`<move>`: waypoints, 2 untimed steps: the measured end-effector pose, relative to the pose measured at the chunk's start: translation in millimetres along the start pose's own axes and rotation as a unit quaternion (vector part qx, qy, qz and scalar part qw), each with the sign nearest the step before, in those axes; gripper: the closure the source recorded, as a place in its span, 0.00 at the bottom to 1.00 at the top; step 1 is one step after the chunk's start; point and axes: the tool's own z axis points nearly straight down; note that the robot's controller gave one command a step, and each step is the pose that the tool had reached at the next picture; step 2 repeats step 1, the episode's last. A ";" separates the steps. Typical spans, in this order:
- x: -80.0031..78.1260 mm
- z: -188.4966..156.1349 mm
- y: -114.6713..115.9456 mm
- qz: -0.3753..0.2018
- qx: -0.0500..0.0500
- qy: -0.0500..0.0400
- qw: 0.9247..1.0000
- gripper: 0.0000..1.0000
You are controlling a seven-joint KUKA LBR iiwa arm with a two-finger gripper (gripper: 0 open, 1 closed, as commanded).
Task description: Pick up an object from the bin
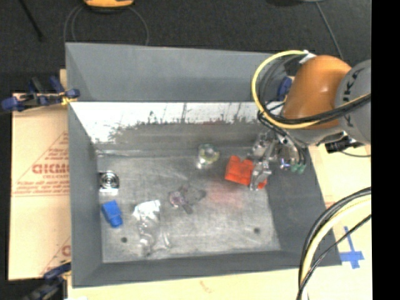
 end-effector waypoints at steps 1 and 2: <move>-2.5 -22.7 -0.8 0.000 0.000 0.001 1.000 1.00; -2.5 -22.7 -0.8 0.000 0.000 0.001 1.000 1.00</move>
Offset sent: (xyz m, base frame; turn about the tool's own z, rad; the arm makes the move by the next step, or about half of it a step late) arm 0.0003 0.0000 0.0202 0.0000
